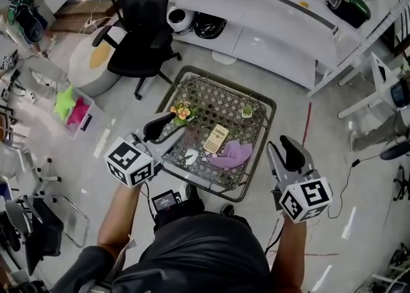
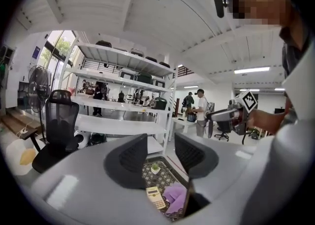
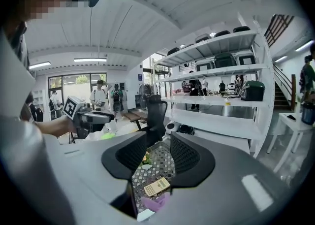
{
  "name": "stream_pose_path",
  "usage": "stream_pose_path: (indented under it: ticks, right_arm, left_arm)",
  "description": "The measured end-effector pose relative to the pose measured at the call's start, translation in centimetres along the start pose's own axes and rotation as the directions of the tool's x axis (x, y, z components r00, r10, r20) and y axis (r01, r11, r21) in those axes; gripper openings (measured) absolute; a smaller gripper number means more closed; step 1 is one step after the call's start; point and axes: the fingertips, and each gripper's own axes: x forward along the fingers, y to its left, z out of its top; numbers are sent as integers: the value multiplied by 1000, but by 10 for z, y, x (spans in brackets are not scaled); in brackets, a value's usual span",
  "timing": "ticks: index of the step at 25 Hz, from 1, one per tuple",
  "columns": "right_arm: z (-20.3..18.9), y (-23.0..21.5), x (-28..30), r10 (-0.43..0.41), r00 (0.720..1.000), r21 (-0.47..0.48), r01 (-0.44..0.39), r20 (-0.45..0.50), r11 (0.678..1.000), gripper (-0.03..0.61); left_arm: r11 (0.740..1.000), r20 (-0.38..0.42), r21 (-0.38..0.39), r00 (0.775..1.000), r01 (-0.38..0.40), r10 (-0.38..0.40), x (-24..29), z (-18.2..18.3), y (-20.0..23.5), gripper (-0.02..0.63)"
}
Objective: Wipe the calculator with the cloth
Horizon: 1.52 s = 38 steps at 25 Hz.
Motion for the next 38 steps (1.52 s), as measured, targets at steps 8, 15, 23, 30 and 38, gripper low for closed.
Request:
stream_pose_path:
  ticks: [8,15,23,30,38]
  right_arm:
    - [-15,13,33,-42,996,-4,42,-74,999,130]
    - [-46,15,61,0,988,12,2,-152,1000,140]
    - [-108,1,100,102,957,55,-90,-272,994,150]
    - [-187,-15,136,178,895,119,-141,-409,983,161]
    - [-272,-23,162,219,790,164,-151,-572,975,186]
  left_arm:
    - [998,-3,-29,998,55,-55,8,-17,38,229]
    - [997,-25,-66,998,49,-51,13,-38,48,229]
    - [994,-59,-95,997,-57,52,5,-60,59,229]
    - [980,-96,-128,985,-153,141,-3,-81,69,229]
    - [965,-133,-162,973,-207,187,-6,-101,77,229]
